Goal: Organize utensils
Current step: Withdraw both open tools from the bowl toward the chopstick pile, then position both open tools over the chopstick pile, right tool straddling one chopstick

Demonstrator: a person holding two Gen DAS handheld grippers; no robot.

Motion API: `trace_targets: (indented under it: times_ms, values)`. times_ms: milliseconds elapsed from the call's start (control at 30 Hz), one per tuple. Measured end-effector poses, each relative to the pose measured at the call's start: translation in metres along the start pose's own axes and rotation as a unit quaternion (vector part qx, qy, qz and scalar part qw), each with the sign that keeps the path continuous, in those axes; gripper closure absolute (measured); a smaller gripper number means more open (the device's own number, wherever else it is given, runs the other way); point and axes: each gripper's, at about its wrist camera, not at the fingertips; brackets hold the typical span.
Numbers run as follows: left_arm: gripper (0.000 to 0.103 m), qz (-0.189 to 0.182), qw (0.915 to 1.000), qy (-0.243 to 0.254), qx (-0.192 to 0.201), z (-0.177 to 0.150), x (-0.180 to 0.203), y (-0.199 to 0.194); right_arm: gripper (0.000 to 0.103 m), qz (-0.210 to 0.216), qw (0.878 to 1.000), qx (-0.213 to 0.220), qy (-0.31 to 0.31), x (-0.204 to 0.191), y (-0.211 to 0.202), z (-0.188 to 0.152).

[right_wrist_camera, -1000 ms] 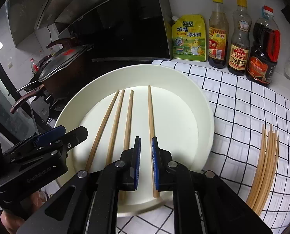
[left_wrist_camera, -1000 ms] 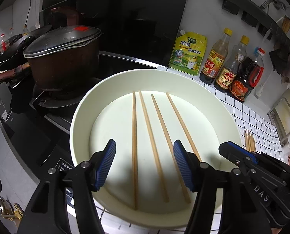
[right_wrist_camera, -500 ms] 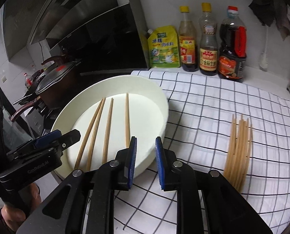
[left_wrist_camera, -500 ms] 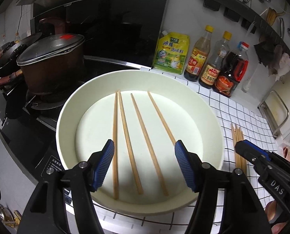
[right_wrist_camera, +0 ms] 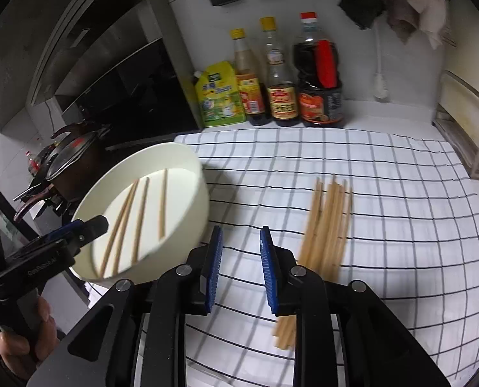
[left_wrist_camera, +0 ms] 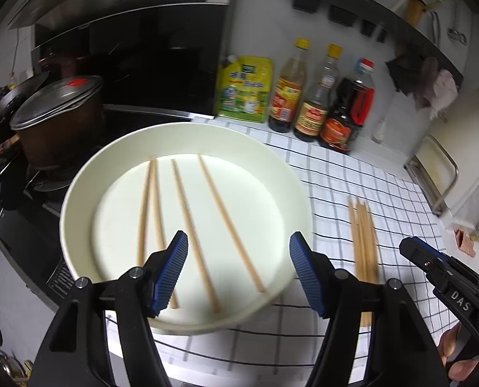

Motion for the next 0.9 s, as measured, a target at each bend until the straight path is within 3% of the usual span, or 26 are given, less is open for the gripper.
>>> trace_targets:
  times_ms: [400, 900]
  values:
    - [0.035, -0.045, 0.9976, 0.044, -0.028, -0.017, 0.071, 0.023, 0.077, -0.038, 0.998, -0.033, 0.043, 0.073, 0.012, -0.029]
    - [0.031, -0.059, 0.9938, 0.083, -0.046, -0.036, 0.106, 0.052, 0.072, -0.070, 0.994, -0.073, 0.033, 0.083, 0.051, -0.049]
Point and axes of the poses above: each gripper's, at about its wrist camera, not at the fingertips, and y roughly the way its jaws point, x to its right, z to its top, and after that the axes turned 3 degrees about -z, right-handed
